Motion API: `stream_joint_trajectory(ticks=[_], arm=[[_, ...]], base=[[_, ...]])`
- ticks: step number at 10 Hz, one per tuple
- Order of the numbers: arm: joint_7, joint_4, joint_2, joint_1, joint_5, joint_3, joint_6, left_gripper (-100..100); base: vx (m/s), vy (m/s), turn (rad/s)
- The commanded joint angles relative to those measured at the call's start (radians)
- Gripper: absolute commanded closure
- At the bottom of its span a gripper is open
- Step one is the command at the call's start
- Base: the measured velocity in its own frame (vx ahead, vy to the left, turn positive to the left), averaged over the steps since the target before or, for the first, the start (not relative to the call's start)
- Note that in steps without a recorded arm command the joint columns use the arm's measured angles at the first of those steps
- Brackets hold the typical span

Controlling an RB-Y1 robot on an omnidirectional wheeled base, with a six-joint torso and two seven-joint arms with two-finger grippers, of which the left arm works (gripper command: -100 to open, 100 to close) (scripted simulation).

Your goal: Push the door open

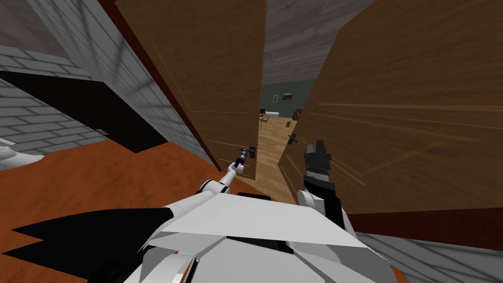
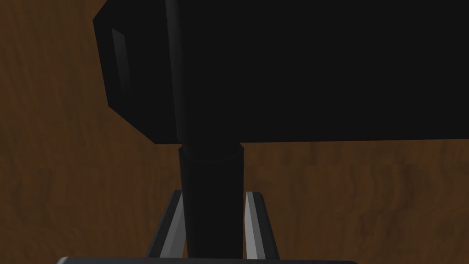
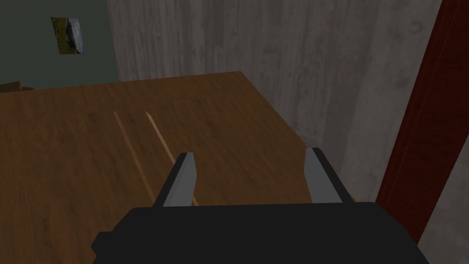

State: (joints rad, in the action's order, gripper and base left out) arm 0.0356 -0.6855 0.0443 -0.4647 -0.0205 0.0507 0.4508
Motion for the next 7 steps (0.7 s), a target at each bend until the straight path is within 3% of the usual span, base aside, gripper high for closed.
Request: stream_joint_trajectory(ticks=[1,2,7], arm=[[-0.004,0.017,0.028,-0.016,-0.011,-0.033,0.008,100],[-0.004,0.017,0.028,-0.016,-0.011,-0.033,0.008,100],[-0.021,0.019,0.051,-0.012,-0.033,-0.096,0.005,100]], base=[[0.186,-0.156,0.094],[0.124,-0.134,0.066],[0.152,-0.16,0.077]])
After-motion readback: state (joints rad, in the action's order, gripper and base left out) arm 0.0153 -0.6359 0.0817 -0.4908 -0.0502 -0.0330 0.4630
